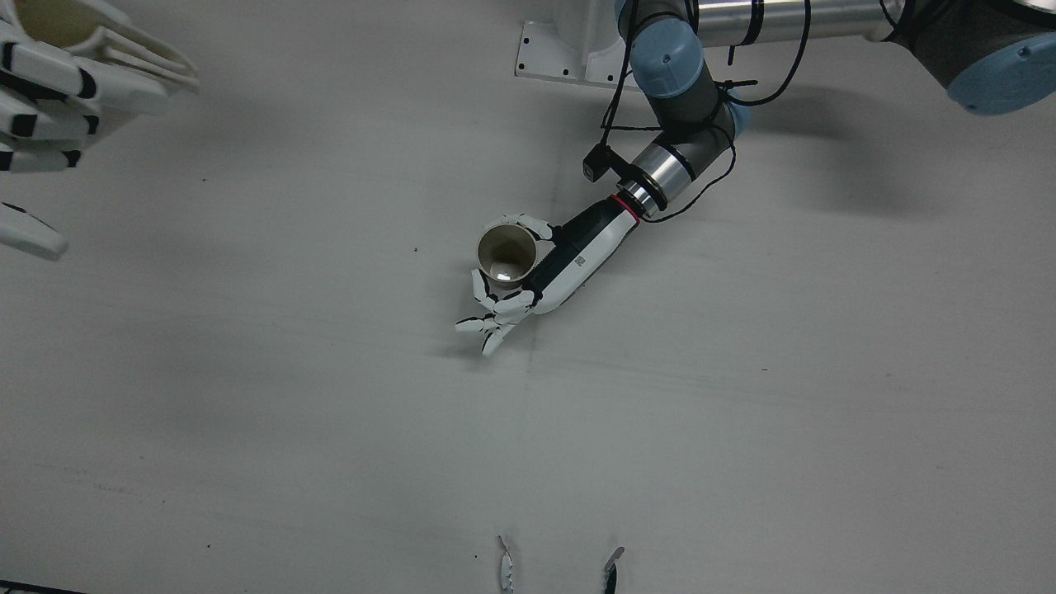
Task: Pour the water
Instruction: 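Carry the white paper cup toward the beige cup in the left hand, then tilt the white paper cup over the beige cup to pour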
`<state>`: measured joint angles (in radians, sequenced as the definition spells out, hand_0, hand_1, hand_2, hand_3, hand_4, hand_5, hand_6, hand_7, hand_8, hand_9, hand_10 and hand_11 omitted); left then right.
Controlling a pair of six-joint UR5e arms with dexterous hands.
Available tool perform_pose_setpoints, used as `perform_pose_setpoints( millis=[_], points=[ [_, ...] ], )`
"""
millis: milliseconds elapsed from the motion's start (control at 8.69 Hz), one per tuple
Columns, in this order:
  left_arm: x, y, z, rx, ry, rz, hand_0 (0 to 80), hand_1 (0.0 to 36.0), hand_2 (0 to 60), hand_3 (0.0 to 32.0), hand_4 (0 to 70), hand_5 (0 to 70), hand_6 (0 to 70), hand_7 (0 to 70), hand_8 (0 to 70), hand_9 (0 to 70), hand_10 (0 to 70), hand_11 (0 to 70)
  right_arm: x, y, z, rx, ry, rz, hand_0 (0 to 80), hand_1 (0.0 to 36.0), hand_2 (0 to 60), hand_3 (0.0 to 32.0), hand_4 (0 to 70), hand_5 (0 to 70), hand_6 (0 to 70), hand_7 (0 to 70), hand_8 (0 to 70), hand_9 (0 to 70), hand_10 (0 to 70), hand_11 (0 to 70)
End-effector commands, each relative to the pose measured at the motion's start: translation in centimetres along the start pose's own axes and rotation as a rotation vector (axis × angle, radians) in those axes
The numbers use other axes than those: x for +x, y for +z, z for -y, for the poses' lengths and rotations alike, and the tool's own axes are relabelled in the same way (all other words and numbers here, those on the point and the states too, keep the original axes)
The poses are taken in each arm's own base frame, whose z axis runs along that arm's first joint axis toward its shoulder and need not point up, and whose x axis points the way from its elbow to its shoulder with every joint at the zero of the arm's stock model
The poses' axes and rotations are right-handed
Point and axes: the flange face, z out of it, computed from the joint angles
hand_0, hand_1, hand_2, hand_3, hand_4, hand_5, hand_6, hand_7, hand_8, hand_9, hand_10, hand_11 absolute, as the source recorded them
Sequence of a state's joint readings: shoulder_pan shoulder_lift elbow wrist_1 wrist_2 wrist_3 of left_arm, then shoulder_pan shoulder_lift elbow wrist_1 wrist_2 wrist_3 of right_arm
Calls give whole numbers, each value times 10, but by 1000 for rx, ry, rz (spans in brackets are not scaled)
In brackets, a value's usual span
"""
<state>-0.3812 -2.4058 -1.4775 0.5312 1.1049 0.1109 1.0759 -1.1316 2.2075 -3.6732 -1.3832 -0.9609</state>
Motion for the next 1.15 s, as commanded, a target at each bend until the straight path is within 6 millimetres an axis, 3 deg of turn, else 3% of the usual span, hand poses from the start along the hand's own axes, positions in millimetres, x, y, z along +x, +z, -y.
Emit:
perform_pose_setpoints(
  millis=[0,115,230,345,460,575,690,805,920,1035],
  points=[
    [49,31,-78,-57,-10,-28,800,360,600,0,359,700,178,171,35,20,29,84,142,-13,-122,24,-294,-169,800,360,600,0,628,257,700,700,451,598,61,131],
    [62,29,-101,-69,-11,-34,800,360,600,0,359,700,178,170,36,20,28,83,156,-14,-130,47,-298,-182,800,360,600,0,592,253,700,700,429,576,46,111],
    [65,26,-108,-82,-16,-37,800,360,600,0,355,700,174,166,35,19,28,83,148,-13,-125,62,-289,-164,800,360,600,0,463,247,638,700,389,519,32,94],
    [73,21,-116,-106,-26,-45,800,360,600,0,356,700,175,167,36,19,29,84,99,-15,-88,114,-217,-79,800,360,600,0,442,246,626,700,382,510,29,89],
    [83,12,-121,-130,-43,-56,800,360,600,0,355,700,174,168,36,19,30,85,53,-47,-50,161,-21,-5,800,360,600,0,406,247,607,700,378,501,45,114],
    [113,-5,-77,-91,-67,-86,800,360,600,0,346,700,170,169,38,19,38,98,6,-83,4,238,142,76,800,360,600,0,320,252,573,680,370,484,73,156],
    [133,-44,-36,-76,-72,-99,800,360,600,0,356,700,168,169,40,19,44,107,-22,-114,65,301,248,90,800,360,600,0,323,255,586,685,376,489,87,177],
    [156,-88,6,-59,-63,-117,800,360,600,0,352,700,159,162,38,18,44,106,-44,-145,142,372,307,77,800,360,600,0,292,260,594,699,393,508,114,216],
    [169,-115,53,-42,-67,-129,800,360,600,0,350,700,158,158,38,17,44,107,-34,-171,211,365,331,42,800,360,600,0,243,270,609,700,419,542,164,290],
    [189,-138,86,-22,-74,-152,800,360,600,0,350,700,158,157,38,17,46,109,21,-224,279,358,349,8,800,360,600,0,152,276,593,671,444,574,212,359]
  ],
)
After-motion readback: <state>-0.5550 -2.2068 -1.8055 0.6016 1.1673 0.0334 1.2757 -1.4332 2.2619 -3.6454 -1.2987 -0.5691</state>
